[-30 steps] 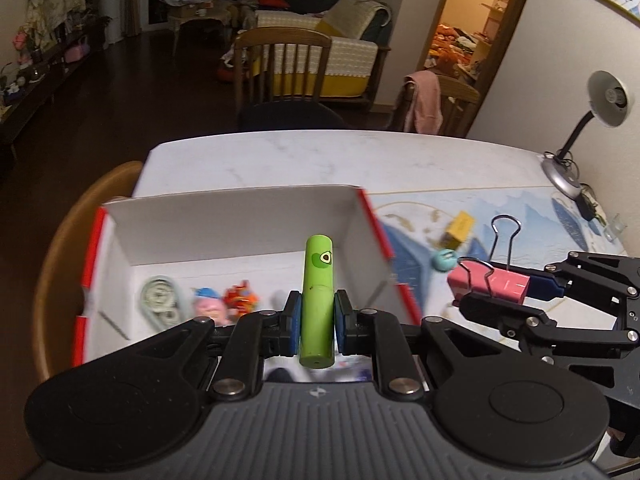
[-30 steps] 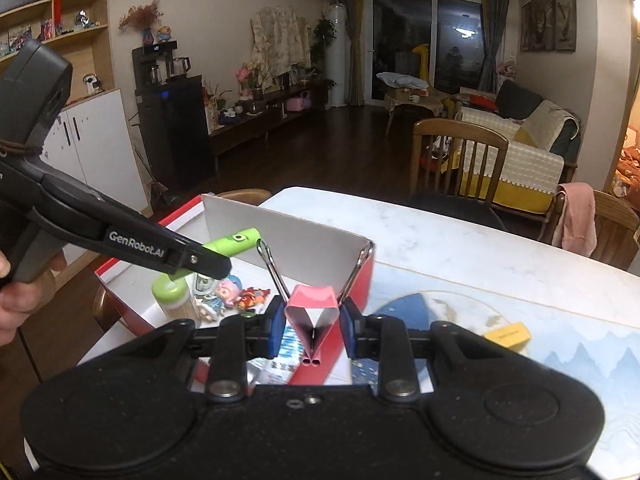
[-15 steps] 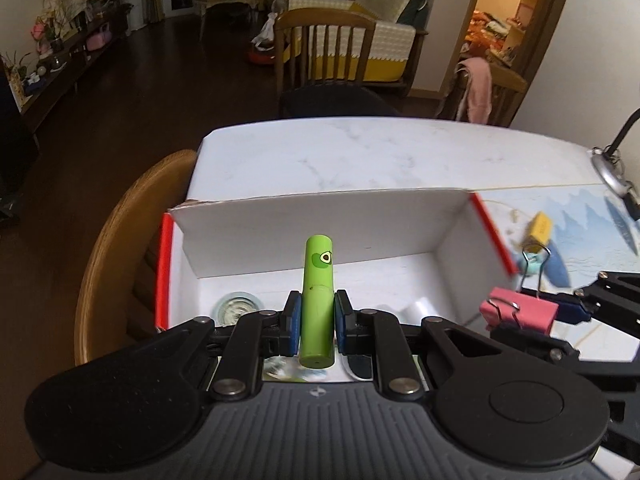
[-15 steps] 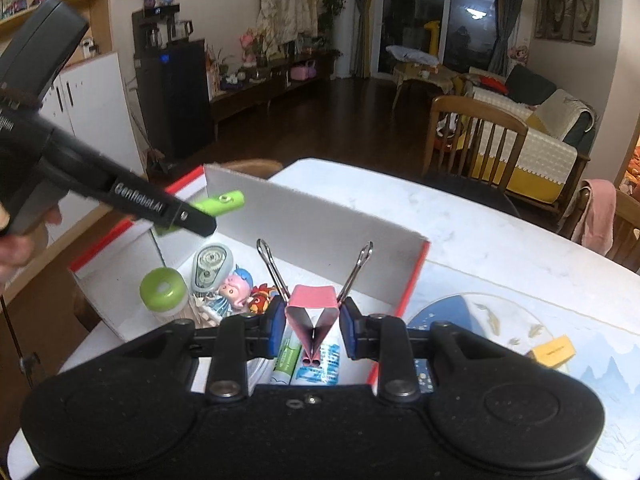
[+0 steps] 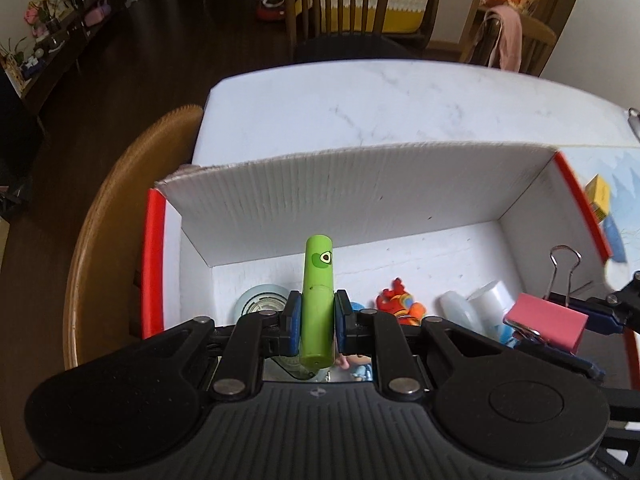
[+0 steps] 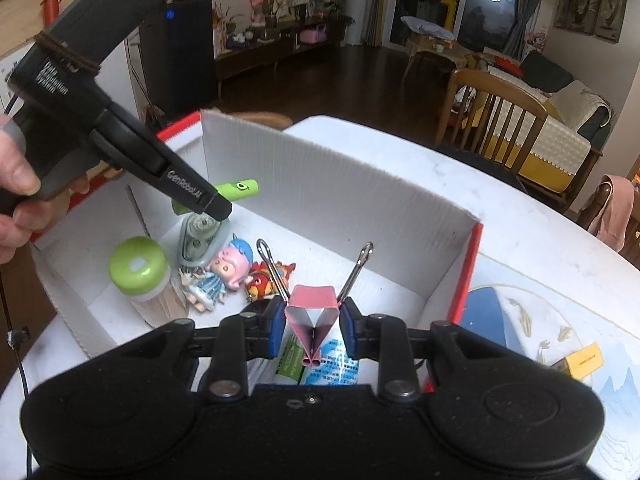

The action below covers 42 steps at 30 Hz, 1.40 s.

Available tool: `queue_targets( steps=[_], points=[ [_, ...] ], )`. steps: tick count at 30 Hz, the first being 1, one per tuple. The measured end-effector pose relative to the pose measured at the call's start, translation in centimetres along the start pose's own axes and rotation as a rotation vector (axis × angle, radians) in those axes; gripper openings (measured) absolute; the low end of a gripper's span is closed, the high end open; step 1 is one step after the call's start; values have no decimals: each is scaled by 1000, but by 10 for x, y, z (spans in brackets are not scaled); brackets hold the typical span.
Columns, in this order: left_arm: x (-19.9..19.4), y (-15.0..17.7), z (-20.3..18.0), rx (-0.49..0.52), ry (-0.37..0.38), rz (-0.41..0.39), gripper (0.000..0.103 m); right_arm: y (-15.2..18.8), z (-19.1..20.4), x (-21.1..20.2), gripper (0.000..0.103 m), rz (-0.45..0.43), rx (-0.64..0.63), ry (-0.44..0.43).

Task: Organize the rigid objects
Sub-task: 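Lift and carry the pink clip and green tube into the box, then open both tools to drop the clip and green tube in the box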

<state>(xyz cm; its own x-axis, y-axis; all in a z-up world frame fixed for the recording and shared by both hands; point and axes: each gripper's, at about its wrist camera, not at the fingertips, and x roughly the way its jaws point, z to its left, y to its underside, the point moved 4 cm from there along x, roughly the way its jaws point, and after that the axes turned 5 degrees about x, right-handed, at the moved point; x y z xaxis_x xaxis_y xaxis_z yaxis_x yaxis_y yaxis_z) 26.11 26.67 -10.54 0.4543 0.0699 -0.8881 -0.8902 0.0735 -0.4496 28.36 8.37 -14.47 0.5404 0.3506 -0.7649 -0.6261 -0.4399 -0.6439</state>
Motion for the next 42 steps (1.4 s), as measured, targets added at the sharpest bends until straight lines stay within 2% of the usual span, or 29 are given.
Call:
queue_targets(
  steps=[8,22,31,42],
  points=[
    [21,-2,0,14,-3,74,16,6,8,14,28,44,-21,4],
    [27,3,1,-4,8,111,16,12,8,17,33,84,-15,6],
    [9,7,4,-27,19,83,17,11,5,-1,41,52,15,-10],
    [-38,14,-3,-36,32,-10,17,7,-3,-38,44,-18,64,-32]
  ],
)
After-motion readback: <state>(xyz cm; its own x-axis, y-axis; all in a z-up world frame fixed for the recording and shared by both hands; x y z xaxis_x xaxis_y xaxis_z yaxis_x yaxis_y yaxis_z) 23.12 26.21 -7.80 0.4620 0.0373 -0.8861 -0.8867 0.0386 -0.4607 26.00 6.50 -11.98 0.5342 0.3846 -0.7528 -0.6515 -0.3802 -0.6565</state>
